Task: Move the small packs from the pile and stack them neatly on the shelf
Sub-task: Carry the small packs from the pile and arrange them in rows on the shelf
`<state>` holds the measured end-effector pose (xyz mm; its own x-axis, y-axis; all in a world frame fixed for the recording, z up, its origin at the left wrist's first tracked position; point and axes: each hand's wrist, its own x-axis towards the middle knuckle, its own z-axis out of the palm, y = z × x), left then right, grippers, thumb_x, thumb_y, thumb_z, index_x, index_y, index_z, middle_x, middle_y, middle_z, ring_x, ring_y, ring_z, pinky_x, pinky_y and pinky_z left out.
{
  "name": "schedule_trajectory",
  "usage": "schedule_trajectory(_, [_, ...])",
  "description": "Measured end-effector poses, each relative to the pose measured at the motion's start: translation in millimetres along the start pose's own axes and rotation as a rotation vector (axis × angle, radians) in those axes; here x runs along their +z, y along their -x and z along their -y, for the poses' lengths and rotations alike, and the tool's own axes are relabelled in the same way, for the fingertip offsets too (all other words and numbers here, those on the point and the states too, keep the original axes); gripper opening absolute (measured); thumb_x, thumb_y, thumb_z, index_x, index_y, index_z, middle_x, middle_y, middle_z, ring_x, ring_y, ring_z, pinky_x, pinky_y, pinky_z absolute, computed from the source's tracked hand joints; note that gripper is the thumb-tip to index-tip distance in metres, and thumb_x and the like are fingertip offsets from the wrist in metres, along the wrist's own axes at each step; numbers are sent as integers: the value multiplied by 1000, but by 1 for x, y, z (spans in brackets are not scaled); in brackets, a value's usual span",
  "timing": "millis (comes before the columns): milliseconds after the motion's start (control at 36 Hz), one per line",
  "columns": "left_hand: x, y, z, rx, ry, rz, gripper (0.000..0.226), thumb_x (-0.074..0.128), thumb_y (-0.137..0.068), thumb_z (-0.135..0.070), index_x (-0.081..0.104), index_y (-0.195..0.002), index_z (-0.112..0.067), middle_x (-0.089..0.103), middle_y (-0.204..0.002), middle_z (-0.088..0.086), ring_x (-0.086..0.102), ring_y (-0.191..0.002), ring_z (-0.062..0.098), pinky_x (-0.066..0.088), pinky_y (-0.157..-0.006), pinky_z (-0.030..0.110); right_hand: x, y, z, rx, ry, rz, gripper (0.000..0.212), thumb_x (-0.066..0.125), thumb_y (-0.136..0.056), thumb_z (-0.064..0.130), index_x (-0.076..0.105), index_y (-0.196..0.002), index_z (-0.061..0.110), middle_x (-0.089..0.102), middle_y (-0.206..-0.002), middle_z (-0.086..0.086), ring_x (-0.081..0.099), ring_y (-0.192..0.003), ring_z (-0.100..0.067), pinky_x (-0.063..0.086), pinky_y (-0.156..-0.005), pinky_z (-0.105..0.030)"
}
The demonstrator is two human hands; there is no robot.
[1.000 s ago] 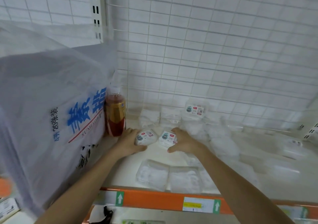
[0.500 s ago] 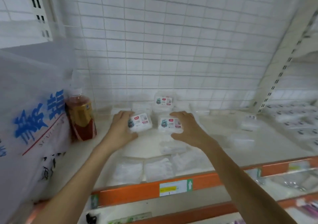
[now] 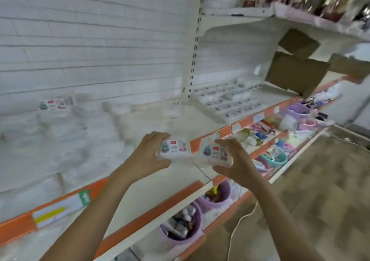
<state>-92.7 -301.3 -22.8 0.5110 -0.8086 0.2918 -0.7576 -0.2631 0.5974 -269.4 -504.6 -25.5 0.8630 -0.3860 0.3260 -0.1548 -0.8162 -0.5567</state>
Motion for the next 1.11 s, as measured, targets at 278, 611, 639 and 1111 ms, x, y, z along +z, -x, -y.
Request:
schedule_trajectory(278, [134, -53, -93, 89, 54, 156, 82, 61, -62, -49, 40, -136, -19, 38, -128, -6, 30, -124, 9, 22, -99, 17, -81, 80, -117, 161, -19, -101, 69, 83, -66, 13, 53, -127, 17, 48, -119, 3, 48, -105, -10, 38, -84, -15])
schedule_trajectory(611, [221, -115, -151, 146, 19, 230, 73, 72, -76, -23, 35, -138, -17, 38, -136, 2, 27, -126, 12, 19, -94, 14, -125, 111, -203, 324, -75, -156, 71, 82, -68, 11, 50, -130, 17, 46, -123, -2, 49, -109, -15, 40, -87, -23])
schedule_trajectory(639, [227, -120, -152, 144, 20, 235, 71, 72, -76, -22, 36, -138, -16, 38, -136, 2, 28, -126, 12, 20, -95, 14, -125, 110, -209, 337, -88, -163, 71, 82, -67, 12, 50, -130, 19, 46, -123, 0, 50, -109, -16, 42, -86, -24])
schedule_trajectory(1111, [278, -317, -137, 88, 51, 64, 69, 70, -79, -28, 35, -137, -17, 36, -130, -3, 35, -123, 11, 28, -94, 16, -162, -56, -340, 173, 39, -79, 69, 82, -68, 26, 50, -129, 22, 44, -122, 3, 49, -107, -15, 49, -90, -25])
